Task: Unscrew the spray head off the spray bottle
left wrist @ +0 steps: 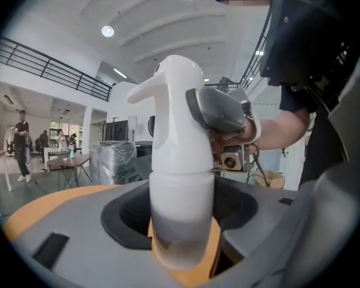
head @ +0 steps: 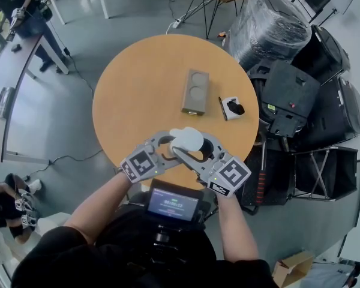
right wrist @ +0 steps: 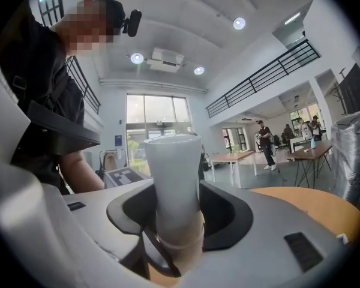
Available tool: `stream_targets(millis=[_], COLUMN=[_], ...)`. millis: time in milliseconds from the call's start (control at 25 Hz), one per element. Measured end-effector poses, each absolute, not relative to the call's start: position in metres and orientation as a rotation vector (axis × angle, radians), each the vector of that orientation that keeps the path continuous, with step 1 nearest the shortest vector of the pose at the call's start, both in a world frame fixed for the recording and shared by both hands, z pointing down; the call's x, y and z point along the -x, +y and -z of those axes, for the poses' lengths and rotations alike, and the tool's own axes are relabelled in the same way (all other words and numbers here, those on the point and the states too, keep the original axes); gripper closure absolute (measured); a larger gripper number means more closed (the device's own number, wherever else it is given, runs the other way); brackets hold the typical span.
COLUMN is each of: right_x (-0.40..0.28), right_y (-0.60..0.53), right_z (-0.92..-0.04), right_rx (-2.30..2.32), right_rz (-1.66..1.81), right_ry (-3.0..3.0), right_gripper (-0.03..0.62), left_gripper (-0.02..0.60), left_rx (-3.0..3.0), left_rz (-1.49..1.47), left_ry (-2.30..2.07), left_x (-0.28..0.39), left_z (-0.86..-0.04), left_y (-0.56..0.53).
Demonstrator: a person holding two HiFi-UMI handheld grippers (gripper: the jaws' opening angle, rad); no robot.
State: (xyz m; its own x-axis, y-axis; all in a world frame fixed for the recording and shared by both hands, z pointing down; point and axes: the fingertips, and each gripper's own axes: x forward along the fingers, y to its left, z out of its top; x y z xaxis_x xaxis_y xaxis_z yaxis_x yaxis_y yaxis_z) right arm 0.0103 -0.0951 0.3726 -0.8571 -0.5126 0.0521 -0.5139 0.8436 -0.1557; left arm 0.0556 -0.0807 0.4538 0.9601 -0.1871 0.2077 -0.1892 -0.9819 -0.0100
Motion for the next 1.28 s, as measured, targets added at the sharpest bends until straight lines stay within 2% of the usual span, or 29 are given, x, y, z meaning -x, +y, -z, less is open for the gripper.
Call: stream_targets(millis=[160,320,400,920,1080,1280], right_x=[-0.014,-0.028,-0.032,-0.017,-0.017,-0.013], right_y=[-0.1,-0.109,-0.112,-0.123,-0.123,-0.12], right_z=[-0.371,-0.375,-0.375,-0.385,-0.385,-0.382], right_rx=[-0.876,-1.026,-1.082,-1.178,-1.2,-1.157], right_rz=[-0.239,-0.263,-0.266,-0.274,-0.255,-0.247], right_ry=[-3.004,-2.957,-2.943,-2.86,-2.846,-2.876], right_gripper=[0.363,0.279,0.264,0.268,0.345,0.349], left_gripper=[0.276,0.276,0.276,0.275,0.275,0.276], left_rx=[-3.091,-2.99,-2.933,-2.963,-2.974,-3.005], left_rz=[-0.291,-0.224,-0.181,-0.249,-0.298,-0.279], left_ry=[-0.312,-0.472,-0.553,-0.711,-0.747,-0.664], left_x=[-0.057,-0.053,-0.048,-0.054,-0.057,-0.055], left_z=[-0.451,-0.454,-0.455,-0.455,-0.458,-0.455], left_y=[-0.085,-0.101,-0.11,-0.116,-0.112,-0.108])
